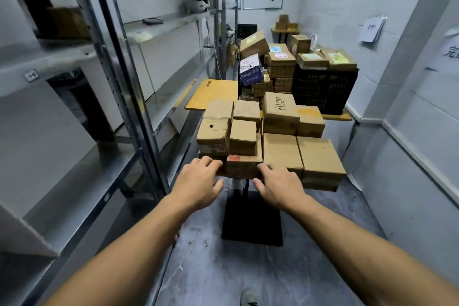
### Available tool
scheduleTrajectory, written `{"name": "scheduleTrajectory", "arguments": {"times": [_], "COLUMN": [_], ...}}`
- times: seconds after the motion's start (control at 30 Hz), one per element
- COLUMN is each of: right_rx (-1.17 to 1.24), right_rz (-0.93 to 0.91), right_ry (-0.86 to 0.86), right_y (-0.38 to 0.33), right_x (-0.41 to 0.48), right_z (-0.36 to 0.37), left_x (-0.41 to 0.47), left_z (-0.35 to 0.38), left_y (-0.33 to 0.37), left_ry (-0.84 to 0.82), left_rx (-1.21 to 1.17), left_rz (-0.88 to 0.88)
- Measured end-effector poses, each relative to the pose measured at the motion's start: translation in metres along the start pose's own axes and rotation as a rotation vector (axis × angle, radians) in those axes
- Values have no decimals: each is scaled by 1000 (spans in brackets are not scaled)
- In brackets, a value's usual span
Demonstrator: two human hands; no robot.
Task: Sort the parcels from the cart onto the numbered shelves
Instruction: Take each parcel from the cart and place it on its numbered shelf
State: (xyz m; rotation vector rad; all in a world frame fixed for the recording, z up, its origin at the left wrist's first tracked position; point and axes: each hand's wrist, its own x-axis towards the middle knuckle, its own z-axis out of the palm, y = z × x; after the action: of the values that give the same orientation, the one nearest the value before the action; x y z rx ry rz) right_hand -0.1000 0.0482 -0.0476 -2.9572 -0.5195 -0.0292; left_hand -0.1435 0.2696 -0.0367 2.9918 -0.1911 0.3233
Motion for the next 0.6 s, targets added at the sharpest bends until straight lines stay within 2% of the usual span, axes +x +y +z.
{"name": "scheduleTrajectory", "arguments": {"times": [0.37, 0.6], "right_rx": [168, 322], "right_rz": [36, 65], "right_ry": [-17, -80], "right_y": [52, 65], "right_x": [200, 252], "right_z": [13, 45], "left_x": [185, 226], "left_z": [36, 71], "left_y": [-13, -19], "left_ry": [-11, -48], "left_rx": [14, 15], "left_rz": [-63, -120]}}
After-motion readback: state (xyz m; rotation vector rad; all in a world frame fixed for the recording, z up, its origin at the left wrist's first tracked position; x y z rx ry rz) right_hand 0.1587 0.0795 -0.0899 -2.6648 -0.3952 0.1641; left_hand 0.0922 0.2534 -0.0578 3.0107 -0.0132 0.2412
